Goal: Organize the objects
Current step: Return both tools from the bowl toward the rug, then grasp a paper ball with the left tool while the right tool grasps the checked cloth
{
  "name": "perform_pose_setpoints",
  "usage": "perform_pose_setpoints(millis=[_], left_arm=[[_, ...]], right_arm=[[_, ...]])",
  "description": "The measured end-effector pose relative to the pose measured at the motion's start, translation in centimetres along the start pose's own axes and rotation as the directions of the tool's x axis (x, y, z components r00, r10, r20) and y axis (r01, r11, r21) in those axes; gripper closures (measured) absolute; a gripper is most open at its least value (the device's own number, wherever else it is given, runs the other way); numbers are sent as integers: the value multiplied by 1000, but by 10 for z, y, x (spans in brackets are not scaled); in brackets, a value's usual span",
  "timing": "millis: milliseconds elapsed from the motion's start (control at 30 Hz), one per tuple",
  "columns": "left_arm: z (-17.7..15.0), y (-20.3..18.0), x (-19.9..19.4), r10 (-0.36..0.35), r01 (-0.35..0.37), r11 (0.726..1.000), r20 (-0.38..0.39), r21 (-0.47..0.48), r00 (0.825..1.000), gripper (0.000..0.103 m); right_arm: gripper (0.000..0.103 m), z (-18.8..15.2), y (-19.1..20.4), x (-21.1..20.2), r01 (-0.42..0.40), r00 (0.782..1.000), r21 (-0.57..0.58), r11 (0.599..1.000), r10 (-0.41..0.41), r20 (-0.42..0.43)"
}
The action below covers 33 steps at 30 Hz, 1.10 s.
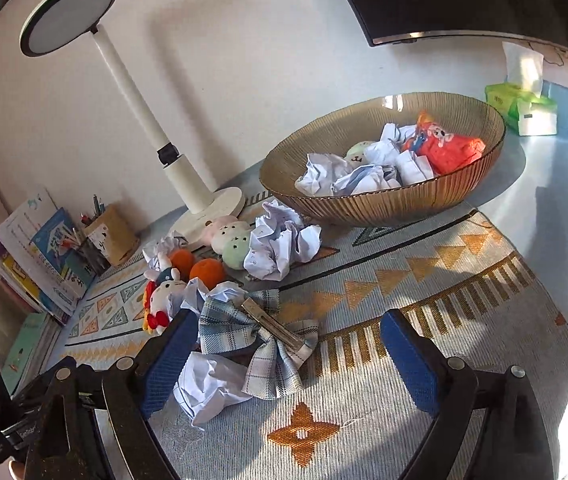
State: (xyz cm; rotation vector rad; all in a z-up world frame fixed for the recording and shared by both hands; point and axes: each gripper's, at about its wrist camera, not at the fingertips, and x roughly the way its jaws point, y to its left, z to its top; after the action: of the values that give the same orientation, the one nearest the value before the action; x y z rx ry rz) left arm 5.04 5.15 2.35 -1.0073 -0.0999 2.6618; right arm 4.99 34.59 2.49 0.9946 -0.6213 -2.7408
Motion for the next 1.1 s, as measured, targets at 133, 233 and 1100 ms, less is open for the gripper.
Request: perform_pose_setpoints(millis=[133, 233, 1100], left_arm=[[-5, -42, 15, -183, 185, 983, -102, 13, 978, 1], [-8, -70, 37, -199, 211, 976, -187, 48, 962, 9], [-10, -64, -4, -153, 164, 977, -87, 137, 984, 52]], right_arm=[[13, 0, 23, 17, 4, 994, -177, 984, -24, -110], [27, 1, 31, 30, 11, 988, -260, 966, -50, -143], [82, -29, 40, -17, 33, 981, -283, 958, -85, -174]])
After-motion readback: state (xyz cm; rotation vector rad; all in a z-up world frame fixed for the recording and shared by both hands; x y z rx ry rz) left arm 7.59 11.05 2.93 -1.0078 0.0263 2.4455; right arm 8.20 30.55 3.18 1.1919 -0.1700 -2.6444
